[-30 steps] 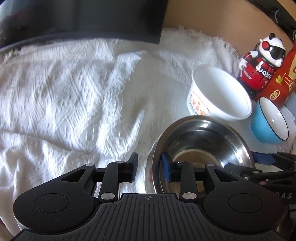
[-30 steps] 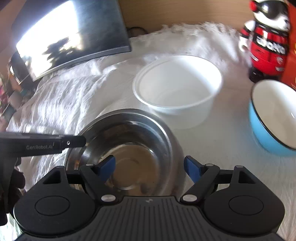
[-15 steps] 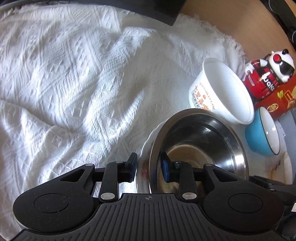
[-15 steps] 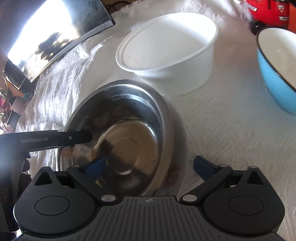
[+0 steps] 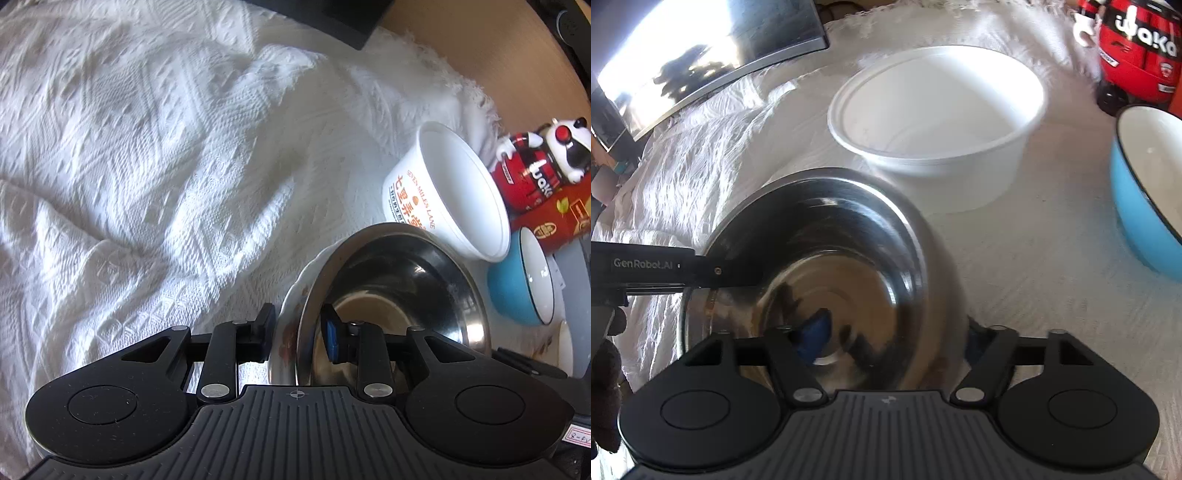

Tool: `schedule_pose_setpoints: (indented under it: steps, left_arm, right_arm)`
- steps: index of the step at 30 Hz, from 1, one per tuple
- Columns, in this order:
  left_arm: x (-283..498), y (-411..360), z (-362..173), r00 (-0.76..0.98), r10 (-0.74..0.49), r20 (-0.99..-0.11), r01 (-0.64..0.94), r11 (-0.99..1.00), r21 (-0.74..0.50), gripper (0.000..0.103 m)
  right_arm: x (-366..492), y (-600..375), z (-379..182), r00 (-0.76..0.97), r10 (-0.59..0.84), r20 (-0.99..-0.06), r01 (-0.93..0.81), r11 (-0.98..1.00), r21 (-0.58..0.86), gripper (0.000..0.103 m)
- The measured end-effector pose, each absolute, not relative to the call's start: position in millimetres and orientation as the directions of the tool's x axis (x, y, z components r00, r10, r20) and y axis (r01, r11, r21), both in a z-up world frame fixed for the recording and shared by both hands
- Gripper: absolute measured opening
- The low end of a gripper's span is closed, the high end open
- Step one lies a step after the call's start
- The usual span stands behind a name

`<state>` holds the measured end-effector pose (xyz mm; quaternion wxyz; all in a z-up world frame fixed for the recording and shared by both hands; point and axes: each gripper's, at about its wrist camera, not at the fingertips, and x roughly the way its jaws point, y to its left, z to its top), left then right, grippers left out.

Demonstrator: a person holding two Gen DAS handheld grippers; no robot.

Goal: Organize plates and bowls

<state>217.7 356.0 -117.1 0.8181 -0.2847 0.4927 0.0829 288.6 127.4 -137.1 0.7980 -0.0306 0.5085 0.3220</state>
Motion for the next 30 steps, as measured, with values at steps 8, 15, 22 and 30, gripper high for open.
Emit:
schedule_pose_setpoints:
  steps: [8,15,22,30]
  left_arm:
    - [234.1,326.8,-112.4,0.487,-0.156,-0.859,-0.338,0.874,-0.350,0.031]
    - [239.1,307.1,-116.8,0.475,-0.169,-0.864,-0.298,0.893,-0.338,0.032]
    - [228.2,297.6,-100.2,0.526,-0.097,-0.845,-0.268,0.924,-0.273,0.031]
    - [217.3,282.6,-53.1,0.626,-0.058,-0.778,-0.175,0.961,-0.212,0.031]
  right_arm:
    - [283.3,93.5,-137.2,0.300,0.451,-0.841,-0.474,0.835,0.279,0.053]
    - [280.1,70.3,-138.5,0.333,0.425,-0.842,-0.421,0.866,0.270,0.053]
    - [257.8,66.0,-123.7,0.451,0.384,-0.806,-0.436,0.883,0.176,0.053]
    - [230.0,8.7,-88.2,0.596,0.306,-0.743,-0.304,0.942,0.144,0.059]
